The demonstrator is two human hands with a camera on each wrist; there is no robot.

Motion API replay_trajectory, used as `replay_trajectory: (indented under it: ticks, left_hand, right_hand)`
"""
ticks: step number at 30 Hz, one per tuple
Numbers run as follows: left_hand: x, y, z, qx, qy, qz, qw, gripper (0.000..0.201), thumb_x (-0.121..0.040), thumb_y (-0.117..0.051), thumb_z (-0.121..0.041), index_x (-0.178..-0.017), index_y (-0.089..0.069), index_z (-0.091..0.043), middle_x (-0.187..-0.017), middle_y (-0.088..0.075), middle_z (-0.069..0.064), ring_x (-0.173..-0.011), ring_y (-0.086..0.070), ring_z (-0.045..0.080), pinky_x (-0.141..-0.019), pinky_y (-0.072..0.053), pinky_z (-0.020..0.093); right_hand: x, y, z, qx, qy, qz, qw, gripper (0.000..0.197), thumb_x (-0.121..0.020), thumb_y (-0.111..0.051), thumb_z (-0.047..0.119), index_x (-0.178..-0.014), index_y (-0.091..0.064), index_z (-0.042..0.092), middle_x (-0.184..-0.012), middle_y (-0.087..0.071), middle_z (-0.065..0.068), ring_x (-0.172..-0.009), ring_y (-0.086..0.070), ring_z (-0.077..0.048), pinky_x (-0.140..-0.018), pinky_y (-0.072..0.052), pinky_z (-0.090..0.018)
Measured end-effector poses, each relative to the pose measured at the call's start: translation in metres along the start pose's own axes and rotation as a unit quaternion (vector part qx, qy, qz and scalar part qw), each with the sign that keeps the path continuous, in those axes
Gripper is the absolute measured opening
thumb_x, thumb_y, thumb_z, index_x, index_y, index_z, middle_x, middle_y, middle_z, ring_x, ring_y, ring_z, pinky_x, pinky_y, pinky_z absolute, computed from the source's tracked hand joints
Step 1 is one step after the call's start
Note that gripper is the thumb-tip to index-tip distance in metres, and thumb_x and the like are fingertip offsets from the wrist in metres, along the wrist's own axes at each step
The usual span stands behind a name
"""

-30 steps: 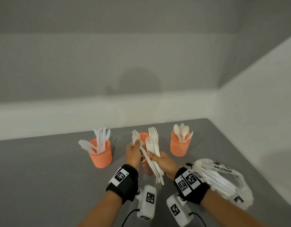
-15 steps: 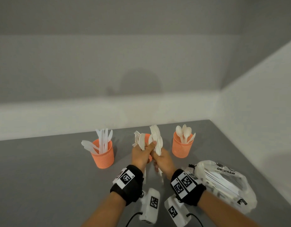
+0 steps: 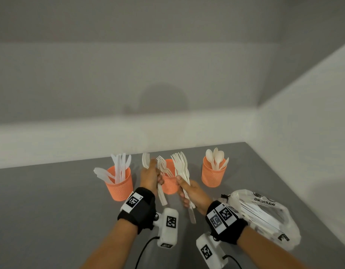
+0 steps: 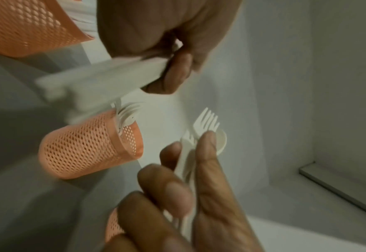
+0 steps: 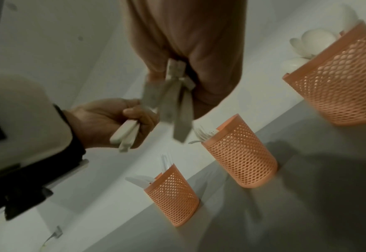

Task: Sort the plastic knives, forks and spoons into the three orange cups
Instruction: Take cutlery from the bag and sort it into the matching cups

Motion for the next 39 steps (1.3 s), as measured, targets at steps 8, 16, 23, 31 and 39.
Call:
replay_trajectory:
  ticks: [8,16,23,31,39]
  left_hand:
    - [0.018,-0.015,-0.004,-0.078,-0.052,0.066,0.993,0.024,-0.085,-0.063,-0.005,-0.064,-0.051,-0.009,-0.03,-0.045,-0.007,-0.025,-0.039,0.001,-0.031,-0.029,0.011]
    - [0.019,-0.018,0.004,-0.063,-0.062,0.032,0.996,0.023,-0.088,-0.055,-0.003,-0.066,-0.049,-0.01,-0.043,-0.042,-0.003,-0.029,-0.035,0.002,-0.033,-0.031,0.015]
    - [0.014,-0.009,0.015,-0.064,-0.019,0.02,0.998,0.032,-0.092,-0.045,-0.011,-0.06,-0.047,-0.01,-0.044,-0.039,0.0,-0.032,-0.034,0.007,-0.036,-0.03,0.017]
    - [0.011,0.006,0.012,-0.01,-0.018,-0.015,1.0,0.046,-0.098,-0.041,-0.031,-0.057,-0.045,-0.01,-0.041,-0.046,0.0,-0.038,-0.047,0.014,-0.046,-0.044,0.023]
    - [0.037,-0.004,0.021,-0.136,-0.013,0.083,0.987,0.024,-0.083,-0.066,-0.024,-0.072,-0.052,-0.009,-0.043,-0.042,-0.003,-0.03,-0.028,0.006,-0.035,-0.024,0.016]
  right_hand:
    - [0.003,-0.01,0.004,-0.03,-0.053,0.028,0.998,0.059,-0.089,-0.028,0.065,-0.072,-0.047,0.011,-0.039,-0.034,0.006,-0.029,-0.027,-0.006,-0.033,-0.023,-0.016]
    - [0.004,-0.008,0.007,-0.042,0.001,-0.043,0.998,0.049,-0.096,-0.033,0.05,-0.07,-0.054,0.015,-0.043,-0.038,0.007,-0.033,-0.029,-0.006,-0.037,-0.024,-0.016]
    - [0.005,-0.006,0.004,-0.038,-0.004,-0.031,0.999,0.049,-0.098,-0.031,0.046,-0.072,-0.053,0.012,-0.044,-0.044,0.004,-0.03,-0.036,-0.006,-0.032,-0.028,-0.015]
    - [0.005,-0.001,-0.005,-0.05,-0.034,-0.042,0.997,0.053,-0.098,-0.022,0.051,-0.083,-0.052,0.01,-0.053,-0.044,0.0,-0.029,-0.029,-0.004,-0.032,-0.024,-0.014]
    - [0.002,-0.004,-0.003,-0.101,-0.014,-0.039,0.994,0.056,-0.099,-0.019,0.045,-0.072,-0.055,0.012,-0.043,-0.045,0.005,-0.027,-0.027,-0.004,-0.03,-0.02,-0.014]
Point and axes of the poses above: each hand's wrist, its own x-axis away from the middle knuckle, its own y-axis out of the back of the hand, z = x × y, the point moved 4 cm from there along -x, towards the middle knuckle
